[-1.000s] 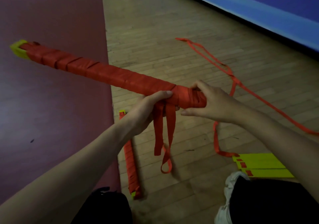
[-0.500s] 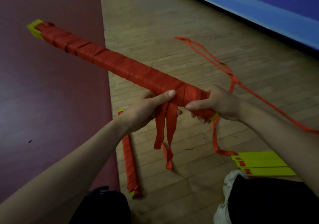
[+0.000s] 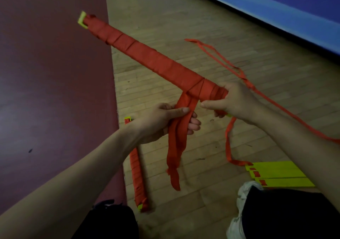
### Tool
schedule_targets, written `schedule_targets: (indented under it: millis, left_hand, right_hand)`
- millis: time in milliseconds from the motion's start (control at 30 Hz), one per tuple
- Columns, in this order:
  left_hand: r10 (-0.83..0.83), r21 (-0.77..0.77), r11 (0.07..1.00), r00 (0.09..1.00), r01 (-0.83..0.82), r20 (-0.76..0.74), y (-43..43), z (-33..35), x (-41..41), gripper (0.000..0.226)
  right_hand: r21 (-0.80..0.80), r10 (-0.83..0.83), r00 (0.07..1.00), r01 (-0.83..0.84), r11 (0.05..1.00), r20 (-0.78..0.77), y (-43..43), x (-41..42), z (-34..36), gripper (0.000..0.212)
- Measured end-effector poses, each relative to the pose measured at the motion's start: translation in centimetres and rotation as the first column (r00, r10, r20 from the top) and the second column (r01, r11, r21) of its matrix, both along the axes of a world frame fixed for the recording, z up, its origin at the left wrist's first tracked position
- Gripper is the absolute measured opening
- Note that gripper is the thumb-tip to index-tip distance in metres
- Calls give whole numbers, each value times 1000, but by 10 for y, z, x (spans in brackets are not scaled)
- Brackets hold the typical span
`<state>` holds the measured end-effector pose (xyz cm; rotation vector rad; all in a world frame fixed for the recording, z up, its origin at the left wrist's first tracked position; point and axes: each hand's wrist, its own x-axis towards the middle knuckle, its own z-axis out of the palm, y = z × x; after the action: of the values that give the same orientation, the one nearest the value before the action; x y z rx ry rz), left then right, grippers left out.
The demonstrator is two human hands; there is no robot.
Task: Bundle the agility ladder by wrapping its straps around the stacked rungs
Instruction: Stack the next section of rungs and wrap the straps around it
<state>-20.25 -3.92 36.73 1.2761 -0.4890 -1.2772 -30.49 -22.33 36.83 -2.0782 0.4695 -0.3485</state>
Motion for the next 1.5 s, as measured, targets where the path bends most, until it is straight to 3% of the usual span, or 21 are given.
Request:
schedule_targets:
  millis: [133, 233, 367, 533, 600, 700, 800, 1033, 1100, 1167, 1233, 1333, 1433, 1500]
  left_hand:
    - [31, -1, 1000, 999, -31, -17, -7, 0, -7, 26]
    - [68, -14, 998, 998, -68, -11, -9, -3, -9, 26]
    - [123, -28, 992, 992, -122, 14, -5, -8, -9, 25]
    - [158, -7, 987, 987, -158, 36, -3, -7, -10, 27]
    - [160, -8, 987, 986, -160, 43, -3, -6, -11, 27]
    - [138, -11, 990, 988, -138, 74, -3, -2, -14, 38]
    - [231, 28, 972, 969, -234, 91, -8, -2, -15, 52]
    - [308, 92, 945, 949, -313, 66, -14, -5, -13, 42]
    - [328, 90, 938, 942, -334, 72, -14, -5, -12, 39]
    - [346, 84, 931, 932, -355, 109, -13, -6, -8, 36]
    - [350, 67, 929, 923, -364, 162, -10, -5, -3, 34]
    - [311, 43, 943, 922, -329, 230, -8, -3, 0, 33]
    - [211, 18, 973, 922, -229, 324, -5, -6, 1, 36]
    - [138, 0, 989, 912, -150, 387, -4, -6, 1, 35]
  right_hand:
    - [-315, -13, 999, 1, 949, -35, 8, -2, -5, 26]
    - [-632, -22, 998, -16, 775, -52, 18, 0, -11, 29]
    - [-867, -7, 999, -35, 498, -44, 33, 4, -27, 47]
    - [-953, 61, 973, 203, 226, 222, 36, 7, -34, 29]
    - [-956, 87, 965, 230, 183, 248, 36, 8, -36, 16]
    - [-956, 108, 958, 245, 158, 264, 36, 7, -38, 14]
    - [-952, 122, 955, 248, 180, 272, 35, 7, -41, 13]
    - [-947, 141, 948, 255, 196, 284, 39, 9, -38, 15]
    - [-937, 120, 961, 208, 281, 249, 42, 10, -37, 23]
    - [-868, 74, 985, 102, 485, 157, 45, 10, -32, 39]
    - [-677, 48, 999, -18, 736, 25, 43, 9, -20, 54]
    - [-304, 133, 972, -188, 934, -191, 26, 8, -1, 62]
    - [163, 313, 907, -276, 947, -282, 14, 1, 7, 62]
    - [331, 421, 849, -317, 889, -319, 10, -4, 6, 49]
